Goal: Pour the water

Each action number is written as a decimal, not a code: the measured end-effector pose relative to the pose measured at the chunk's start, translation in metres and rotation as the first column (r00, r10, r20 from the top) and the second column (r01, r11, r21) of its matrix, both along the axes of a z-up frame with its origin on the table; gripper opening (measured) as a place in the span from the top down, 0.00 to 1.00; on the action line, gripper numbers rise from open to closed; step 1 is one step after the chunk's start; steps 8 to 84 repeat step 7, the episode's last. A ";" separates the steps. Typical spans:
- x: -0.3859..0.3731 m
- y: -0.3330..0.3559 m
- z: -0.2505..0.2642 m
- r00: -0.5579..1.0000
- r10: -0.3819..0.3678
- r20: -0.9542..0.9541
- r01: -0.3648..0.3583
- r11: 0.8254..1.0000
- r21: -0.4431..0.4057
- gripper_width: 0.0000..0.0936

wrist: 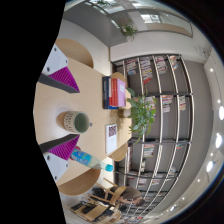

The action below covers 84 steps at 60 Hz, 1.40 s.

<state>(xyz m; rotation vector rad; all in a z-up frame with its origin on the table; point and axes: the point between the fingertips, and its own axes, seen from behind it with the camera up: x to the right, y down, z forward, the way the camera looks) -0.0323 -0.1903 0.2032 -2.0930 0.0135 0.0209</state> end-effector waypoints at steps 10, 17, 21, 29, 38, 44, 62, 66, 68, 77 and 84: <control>0.001 0.000 0.010 1.000 -0.015 0.010 0.015 1.000 0.020 0.11; 0.001 0.000 0.010 1.000 -0.015 0.010 0.015 1.000 0.020 0.11; 0.001 0.000 0.010 1.000 -0.015 0.010 0.015 1.000 0.020 0.11; 0.001 0.000 0.010 1.000 -0.015 0.010 0.015 1.000 0.020 0.11; 0.001 0.000 0.010 1.000 -0.015 0.010 0.015 1.000 0.020 0.11; 0.001 0.000 0.010 1.000 -0.015 0.010 0.015 1.000 0.020 0.11; 0.001 0.000 0.010 1.000 -0.015 0.010 0.015 1.000 0.020 0.11; 0.001 0.000 0.010 1.000 -0.015 0.010 0.015 1.000 0.020 0.11; 0.001 0.000 0.010 1.000 -0.015 0.010 0.015 1.000 0.020 0.11; 0.001 0.000 0.010 1.000 -0.015 0.010 0.015 1.000 0.020 0.11; 0.001 0.000 0.010 1.000 -0.015 0.010 0.015 1.000 0.020 0.11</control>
